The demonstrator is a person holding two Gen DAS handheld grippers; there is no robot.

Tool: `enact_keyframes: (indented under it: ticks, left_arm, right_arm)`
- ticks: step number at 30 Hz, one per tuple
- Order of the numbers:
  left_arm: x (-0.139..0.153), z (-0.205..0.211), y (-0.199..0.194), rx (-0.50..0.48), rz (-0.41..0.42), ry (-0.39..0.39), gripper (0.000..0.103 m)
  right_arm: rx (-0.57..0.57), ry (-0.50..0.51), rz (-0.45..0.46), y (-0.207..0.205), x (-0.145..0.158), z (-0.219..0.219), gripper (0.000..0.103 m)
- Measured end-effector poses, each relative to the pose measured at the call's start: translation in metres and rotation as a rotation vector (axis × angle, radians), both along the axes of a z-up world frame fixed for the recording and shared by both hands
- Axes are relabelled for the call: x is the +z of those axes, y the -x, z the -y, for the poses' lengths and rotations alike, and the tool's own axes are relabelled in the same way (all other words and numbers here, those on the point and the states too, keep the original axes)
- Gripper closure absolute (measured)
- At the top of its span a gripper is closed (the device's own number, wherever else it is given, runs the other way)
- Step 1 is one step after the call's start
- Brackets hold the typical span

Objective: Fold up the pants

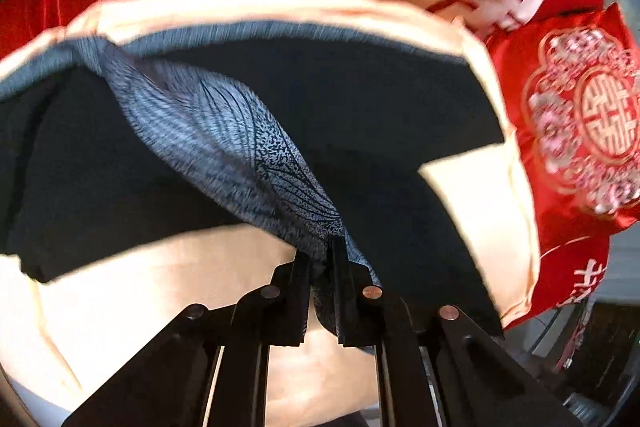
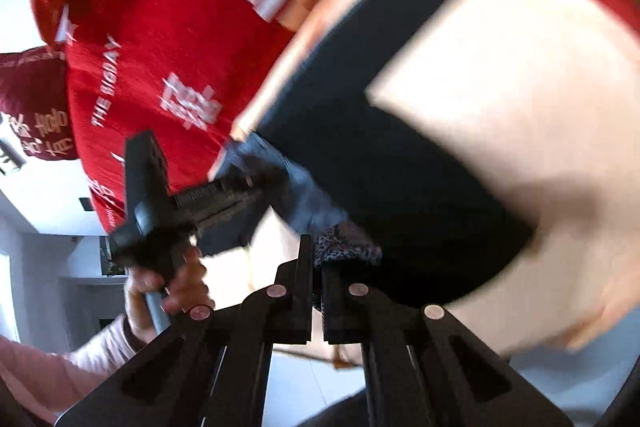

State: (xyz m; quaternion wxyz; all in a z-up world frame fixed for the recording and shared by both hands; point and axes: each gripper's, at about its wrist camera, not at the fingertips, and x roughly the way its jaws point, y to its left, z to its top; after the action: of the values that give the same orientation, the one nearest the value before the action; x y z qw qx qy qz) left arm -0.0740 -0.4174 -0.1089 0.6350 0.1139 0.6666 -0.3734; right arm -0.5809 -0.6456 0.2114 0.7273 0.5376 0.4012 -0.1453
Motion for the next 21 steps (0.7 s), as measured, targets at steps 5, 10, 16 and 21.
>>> enact_keyframes:
  ticks: [5, 10, 16, 21]
  left_arm:
    - [0.014, 0.032, -0.028, 0.009, 0.029, 0.030, 0.092]
    - [0.015, 0.073, -0.057, 0.026, 0.077, 0.053, 0.092]
    - [0.014, 0.106, -0.076, 0.011, 0.182, 0.001, 0.038]
    - [0.020, 0.096, -0.080, 0.027, 0.227, -0.018, 0.027]
  right_arm:
    - [0.009, 0.071, 0.039, -0.031, 0.030, 0.065, 0.100]
    - [0.025, 0.172, 0.026, -0.077, 0.045, 0.141, 0.100]
    - [0.045, 0.255, -0.113, -0.134, 0.018, 0.205, 0.100]
    - [0.071, 0.298, -0.225, -0.154, -0.018, 0.225, 0.096]
